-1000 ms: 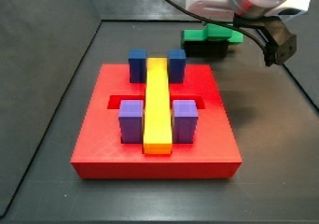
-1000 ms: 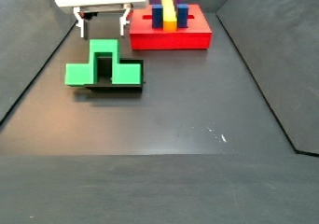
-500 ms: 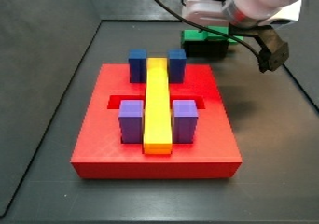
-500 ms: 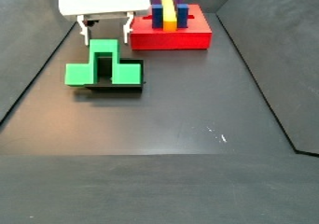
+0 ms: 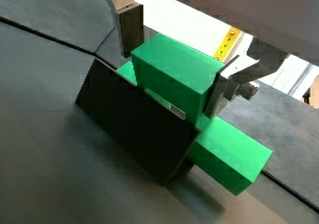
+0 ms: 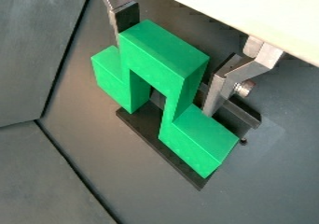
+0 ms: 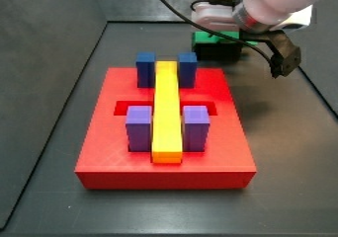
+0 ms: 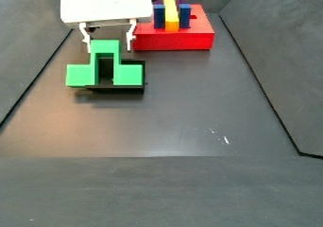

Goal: Pick up the green object. Move up. Place the green object on the fixture. Regrasp the green object. Move to above the board. Insert the green object.
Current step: Regrasp the green object.

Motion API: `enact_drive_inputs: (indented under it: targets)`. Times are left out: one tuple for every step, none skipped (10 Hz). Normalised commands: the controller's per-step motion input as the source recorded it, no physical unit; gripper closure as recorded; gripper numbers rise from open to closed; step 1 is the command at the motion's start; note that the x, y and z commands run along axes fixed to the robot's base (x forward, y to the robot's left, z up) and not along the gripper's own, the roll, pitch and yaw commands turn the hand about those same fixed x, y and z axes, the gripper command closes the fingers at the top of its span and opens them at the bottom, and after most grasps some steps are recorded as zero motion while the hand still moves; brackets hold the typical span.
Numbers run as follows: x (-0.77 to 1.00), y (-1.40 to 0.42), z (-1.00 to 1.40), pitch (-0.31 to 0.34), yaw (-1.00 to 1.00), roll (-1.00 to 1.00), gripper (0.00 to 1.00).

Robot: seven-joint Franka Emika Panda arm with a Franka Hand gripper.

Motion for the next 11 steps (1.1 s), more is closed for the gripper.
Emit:
enact_drive_inputs:
  targets:
    - [0.0, 0.0, 0.0, 0.0, 0.0, 0.0, 0.0]
    - [0.0, 0.0, 0.0, 0.0, 0.0, 0.0, 1.0]
    - [0.0, 0.0, 0.0, 0.0, 0.0, 0.0, 1.0]
    - [0.0, 0.0, 0.0, 0.0, 0.0, 0.0, 1.0]
    - [0.0, 0.0, 0.0, 0.0, 0.0, 0.0, 1.0]
    - [0.0, 0.0, 0.0, 0.0, 0.0, 0.0, 1.0]
    - [0.0, 0.0, 0.0, 0.0, 0.0, 0.0, 1.0]
    - [0.0, 0.0, 0.0, 0.0, 0.0, 0.0, 1.0]
    - [0.0, 0.0, 0.0, 0.0, 0.0, 0.0, 1.0]
    - [0.0, 0.0, 0.0, 0.0, 0.0, 0.0, 1.0]
    - [0.0, 0.0, 0.0, 0.0, 0.0, 0.0, 1.0]
